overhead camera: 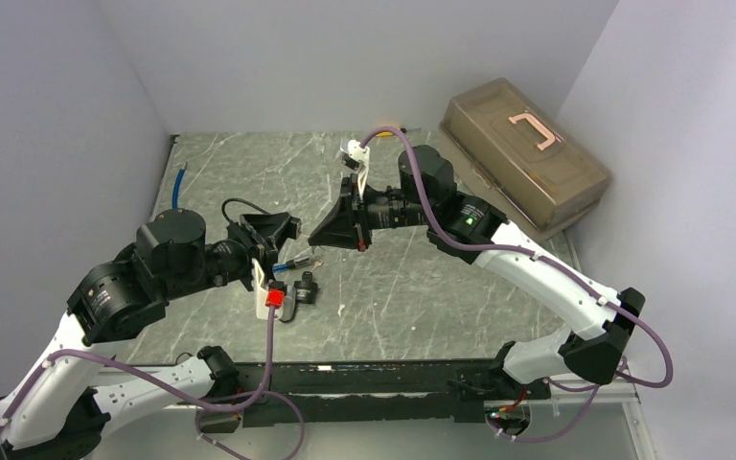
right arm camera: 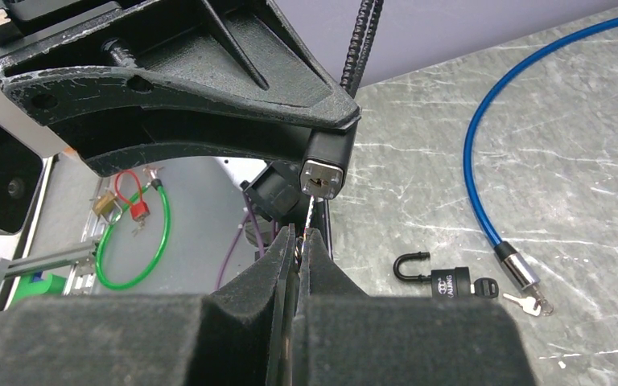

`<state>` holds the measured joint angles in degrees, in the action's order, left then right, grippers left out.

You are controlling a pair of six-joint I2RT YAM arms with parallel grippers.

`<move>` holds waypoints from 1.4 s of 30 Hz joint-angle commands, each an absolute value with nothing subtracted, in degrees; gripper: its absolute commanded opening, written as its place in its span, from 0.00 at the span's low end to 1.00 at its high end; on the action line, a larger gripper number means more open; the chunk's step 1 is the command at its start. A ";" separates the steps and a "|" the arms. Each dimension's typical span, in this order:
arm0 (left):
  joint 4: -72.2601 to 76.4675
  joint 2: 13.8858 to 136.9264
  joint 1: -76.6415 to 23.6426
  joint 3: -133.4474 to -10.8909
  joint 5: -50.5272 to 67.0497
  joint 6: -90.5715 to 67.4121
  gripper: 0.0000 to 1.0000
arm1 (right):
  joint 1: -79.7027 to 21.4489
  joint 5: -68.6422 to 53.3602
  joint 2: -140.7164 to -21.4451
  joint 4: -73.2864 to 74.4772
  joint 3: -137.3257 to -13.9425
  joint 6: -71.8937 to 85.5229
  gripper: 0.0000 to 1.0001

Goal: Unlock with the key

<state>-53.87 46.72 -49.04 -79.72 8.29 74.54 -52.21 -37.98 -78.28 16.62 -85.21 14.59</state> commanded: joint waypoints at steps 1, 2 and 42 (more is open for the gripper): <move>-51.77 46.54 -48.56 -81.54 9.96 75.15 0.00 | -51.80 -38.22 -75.99 14.06 -85.79 14.03 0.00; -51.69 46.50 -48.60 -81.44 10.06 75.10 0.00 | -51.68 -38.13 -75.95 14.08 -85.82 13.95 0.00; -52.25 46.38 -47.81 -83.17 12.34 74.03 0.00 | -51.22 -41.40 -79.33 11.07 -86.63 16.25 0.00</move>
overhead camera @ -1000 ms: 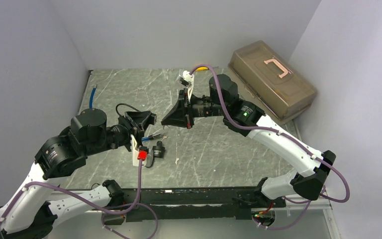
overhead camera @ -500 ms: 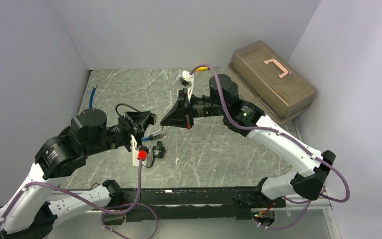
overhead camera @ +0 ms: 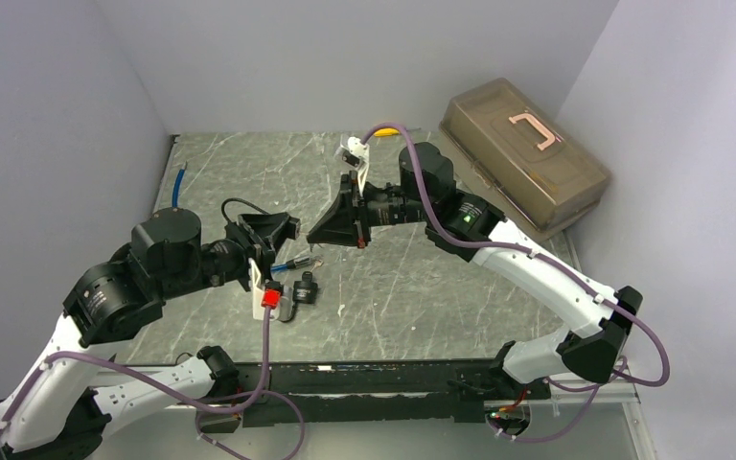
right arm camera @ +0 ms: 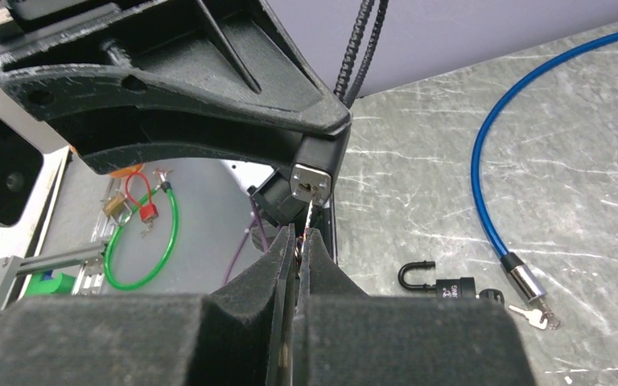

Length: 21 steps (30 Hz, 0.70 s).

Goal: Unlock with the key

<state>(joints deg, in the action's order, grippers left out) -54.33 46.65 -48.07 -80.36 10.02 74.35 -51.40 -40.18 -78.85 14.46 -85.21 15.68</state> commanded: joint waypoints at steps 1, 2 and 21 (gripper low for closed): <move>-52.37 46.40 -47.81 -83.28 12.50 74.04 0.00 | -51.18 -41.33 -79.36 10.86 -86.58 16.38 0.00; -52.42 46.41 -47.81 -83.40 12.65 73.98 0.00 | -51.07 -41.31 -79.38 10.78 -86.57 16.48 0.00; -52.91 45.50 -47.66 -81.08 12.08 75.22 0.00 | -51.20 -41.65 -77.33 11.15 -86.39 15.77 0.00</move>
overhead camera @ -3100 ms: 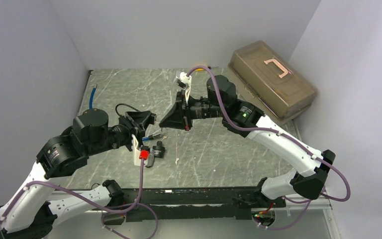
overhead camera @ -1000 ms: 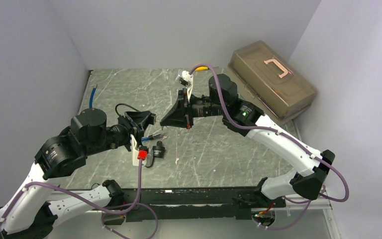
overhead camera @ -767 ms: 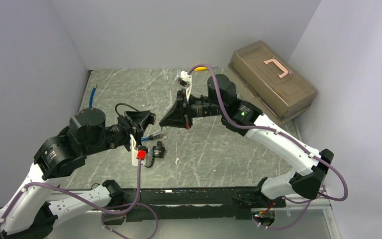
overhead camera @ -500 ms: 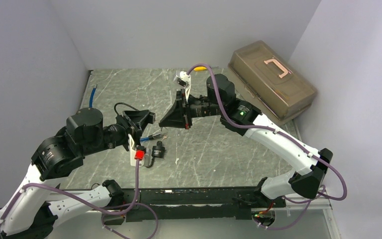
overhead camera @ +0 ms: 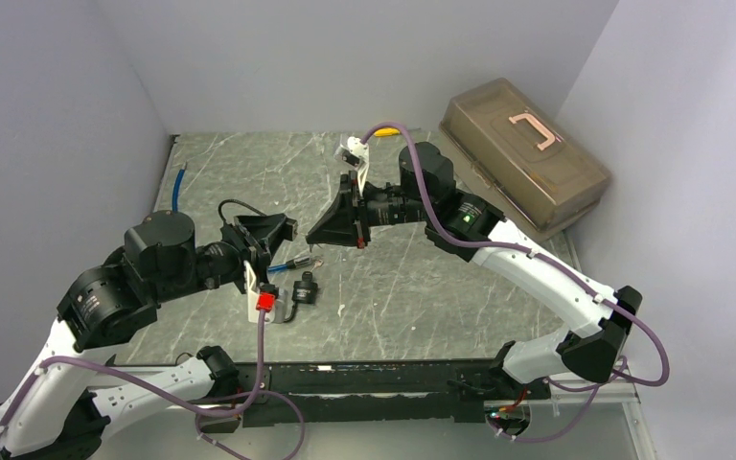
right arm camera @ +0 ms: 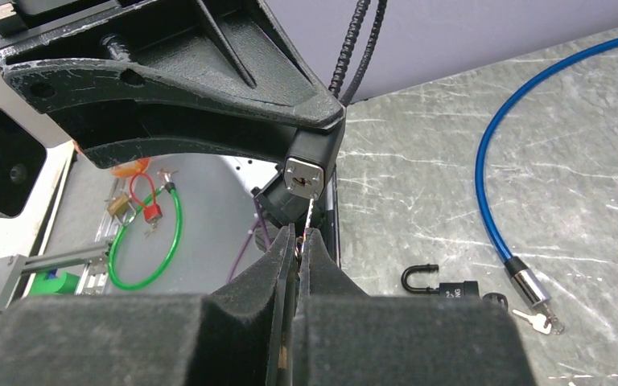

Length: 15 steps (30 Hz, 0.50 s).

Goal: Unlock with the key

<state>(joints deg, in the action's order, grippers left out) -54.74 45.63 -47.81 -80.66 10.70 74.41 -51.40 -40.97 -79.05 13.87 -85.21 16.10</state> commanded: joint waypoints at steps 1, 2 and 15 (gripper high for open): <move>-52.87 45.52 -47.65 -81.01 12.06 75.16 0.00 | -51.16 -41.88 -77.37 11.06 -86.49 15.75 0.00; -52.86 45.52 -47.66 -81.00 12.05 75.17 0.00 | -51.23 -41.95 -77.39 11.02 -86.51 15.85 0.00; -53.00 45.70 -47.64 -79.77 11.96 75.51 0.00 | -51.29 -42.34 -76.97 10.03 -86.38 16.26 0.00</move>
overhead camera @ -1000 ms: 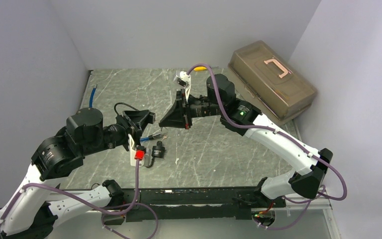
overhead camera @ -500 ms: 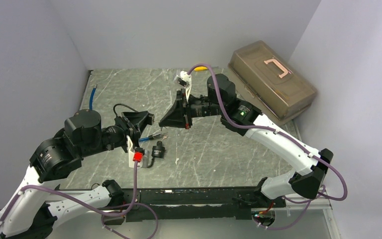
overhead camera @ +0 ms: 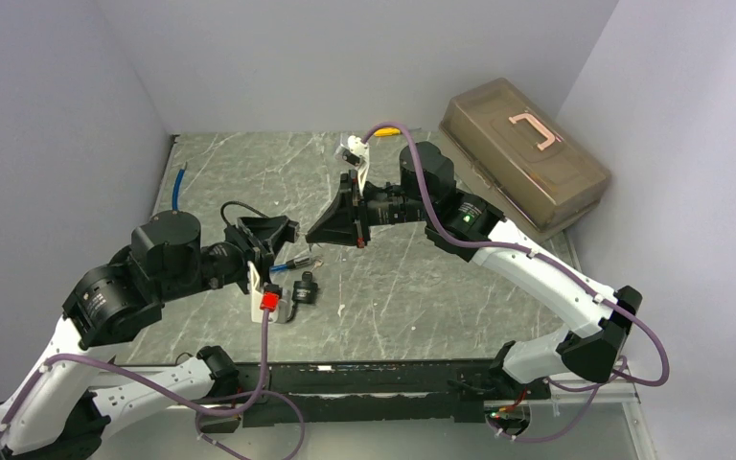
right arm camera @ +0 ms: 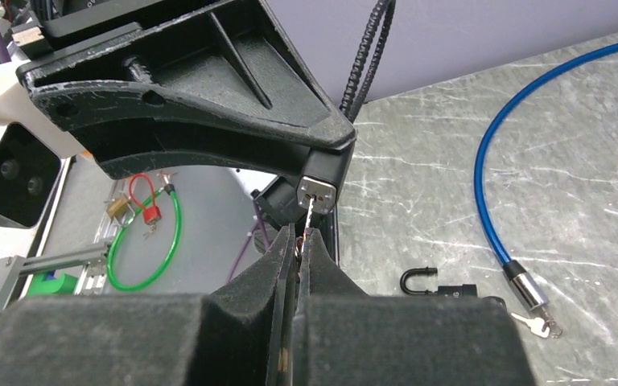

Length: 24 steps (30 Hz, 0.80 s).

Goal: Unlock with the key

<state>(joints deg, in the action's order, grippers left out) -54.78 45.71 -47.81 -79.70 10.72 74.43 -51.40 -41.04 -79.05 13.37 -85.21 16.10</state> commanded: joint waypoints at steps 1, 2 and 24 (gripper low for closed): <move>-52.99 45.82 -47.67 -79.80 11.95 75.48 0.00 | -51.26 -42.40 -76.95 10.02 -86.45 16.34 0.00; -53.02 45.87 -47.64 -79.95 12.03 75.51 0.00 | -51.30 -42.45 -76.96 9.88 -86.39 16.35 0.00; -52.89 45.44 -47.53 -81.47 12.27 75.26 0.00 | -51.24 -42.63 -79.14 9.55 -85.12 16.64 0.00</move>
